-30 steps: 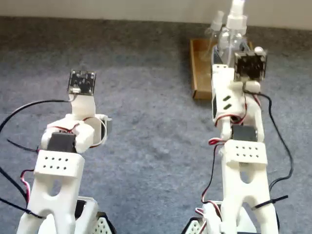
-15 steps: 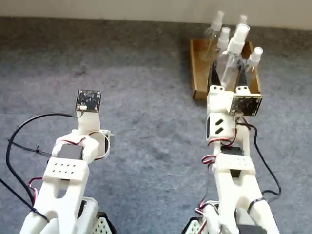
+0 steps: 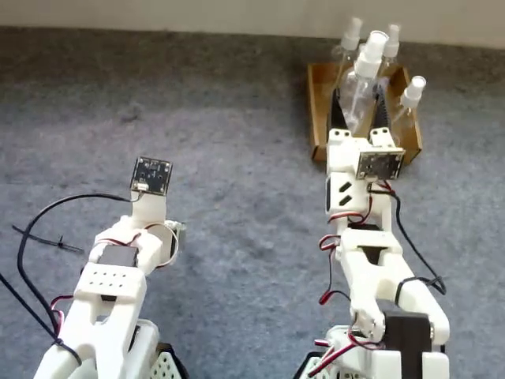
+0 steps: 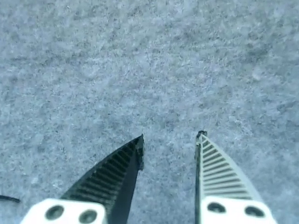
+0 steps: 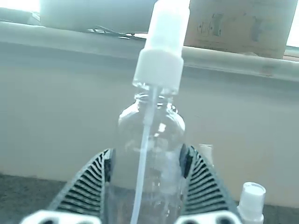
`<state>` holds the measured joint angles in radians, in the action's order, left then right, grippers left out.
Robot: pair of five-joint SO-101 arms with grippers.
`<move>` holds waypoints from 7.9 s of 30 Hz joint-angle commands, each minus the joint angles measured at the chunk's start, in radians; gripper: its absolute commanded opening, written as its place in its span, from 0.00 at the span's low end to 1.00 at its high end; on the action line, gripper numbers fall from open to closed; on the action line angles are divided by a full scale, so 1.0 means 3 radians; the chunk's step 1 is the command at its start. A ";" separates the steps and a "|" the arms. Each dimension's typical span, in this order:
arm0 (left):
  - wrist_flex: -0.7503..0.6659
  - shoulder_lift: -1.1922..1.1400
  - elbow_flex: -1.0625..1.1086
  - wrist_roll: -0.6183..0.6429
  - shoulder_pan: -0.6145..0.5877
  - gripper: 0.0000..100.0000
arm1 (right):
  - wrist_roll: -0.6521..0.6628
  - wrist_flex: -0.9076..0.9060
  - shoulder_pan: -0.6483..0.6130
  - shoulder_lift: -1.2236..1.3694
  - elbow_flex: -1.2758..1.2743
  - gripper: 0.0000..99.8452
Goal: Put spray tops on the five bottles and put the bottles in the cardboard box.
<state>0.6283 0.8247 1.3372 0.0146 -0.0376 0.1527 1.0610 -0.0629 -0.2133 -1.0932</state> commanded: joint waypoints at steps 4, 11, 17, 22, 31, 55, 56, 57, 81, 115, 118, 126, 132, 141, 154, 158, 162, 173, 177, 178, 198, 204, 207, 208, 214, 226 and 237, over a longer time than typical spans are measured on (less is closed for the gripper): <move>-0.0072 -0.0013 -0.0018 -0.0026 -0.0028 0.17 | 0.0338 0.0795 -0.0018 0.0601 0.0023 0.01; -0.0077 -0.0013 -0.0028 -0.0026 -0.0105 0.17 | 0.0629 0.1573 -0.0028 0.1624 0.0335 0.01; -0.0230 -0.0018 -0.0013 -0.0026 -0.0238 0.17 | 0.0726 0.1557 0.0013 0.2018 0.0780 0.01; -0.0230 -0.0018 -0.0013 -0.0026 -0.0238 0.17 | 0.0711 0.1552 0.0023 0.2197 0.0979 0.01; -0.0230 -0.0018 -0.0008 -0.0026 -0.0238 0.17 | 0.0435 0.1547 0.0156 0.2647 0.1399 0.01; -0.0235 -0.0018 -0.0008 -0.0026 -0.0238 0.17 | 0.0384 0.1460 0.0182 0.2698 0.1430 0.10; -0.0235 -0.0018 -0.0008 -0.0026 -0.0238 0.17 | 0.0384 0.1460 0.0182 0.2698 0.1430 0.10; -0.0235 -0.0018 -0.0008 -0.0026 -0.0238 0.17 | 0.0384 0.1460 0.0182 0.2698 0.1430 0.10; -0.0235 -0.0018 -0.0023 -0.0026 -0.0238 0.17 | 0.0399 0.1199 0.0120 0.2703 0.1414 0.17; -0.0235 -0.0018 -0.0028 -0.0026 -0.0243 0.17 | 0.0384 0.1199 0.0043 0.2708 0.1199 0.27; -0.0235 -0.0018 -0.0033 -0.0026 -0.0243 0.17 | 0.0384 0.1199 0.0038 0.2708 0.1199 0.28; -0.0235 -0.0018 -0.0033 -0.0026 -0.0243 0.17 | 0.0389 0.1199 0.0038 0.2708 0.1199 0.27; -0.0235 -0.0018 -0.0033 -0.0026 -0.0243 0.17 | 0.0389 0.1215 0.0038 0.2698 0.1199 0.27; -0.0235 -0.0013 -0.0033 -0.0026 -0.0243 0.17 | 0.0394 0.1225 0.0038 0.2677 0.1204 0.19; -0.0235 -0.0013 -0.0033 -0.0026 -0.0243 0.17 | 0.0389 0.1225 0.0038 0.2677 0.1204 0.29; -0.0235 -0.0008 -0.0033 -0.0026 -0.0243 0.17 | 0.0389 0.1225 0.0038 0.2672 0.1204 0.29; -0.0235 -0.0008 -0.0033 -0.0026 -0.0243 0.17 | 0.0389 0.1225 0.0038 0.2667 0.1210 0.29; -0.0240 -0.0008 -0.0033 -0.0031 -0.0243 0.18 | 0.0389 0.1210 0.0038 0.2386 0.1102 0.29; -0.0240 -0.0008 -0.0033 -0.0061 -0.0243 0.18 | 0.0389 0.1210 0.0043 0.2053 0.0826 0.29; -0.0240 -0.0008 -0.0033 -0.0118 -0.0243 0.18 | 0.0389 0.1204 0.0038 0.1972 0.0775 0.29; -0.0235 0.0003 -0.0033 -0.0184 -0.0243 0.18 | 0.0389 0.1133 0.0018 0.0540 -0.0269 0.24; -0.0240 0.0003 -0.0033 -0.0184 -0.0243 0.18 | 0.0389 -0.0043 0.0023 -0.0182 -0.0442 0.24; -0.0235 0.0003 -0.0023 -0.0184 -0.0269 0.18 | 0.0389 -0.0729 0.0008 -0.0632 -0.0448 0.24; -0.0235 0.0003 -0.0023 -0.0184 -0.0309 0.18 | 0.0389 -0.0979 0.0003 -0.0800 -0.0448 0.24; -0.0240 0.0008 -0.0033 -0.0179 -0.0458 0.18 | 0.0384 -0.2529 -0.0105 -0.1895 -0.0437 0.24; -0.0220 0.0013 -0.0166 -0.0174 -0.0463 0.17 | 0.0384 -0.4882 -0.0396 -0.3619 -0.0458 0.24; 0.0419 0.0708 -0.0386 -0.0169 -0.0448 0.17 | 0.0384 -0.6048 -0.0391 -0.4943 -0.1189 0.24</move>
<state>0.6575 0.8753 1.2605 -0.0315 -0.1649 0.2754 -0.6866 -0.1734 -1.5727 -1.4200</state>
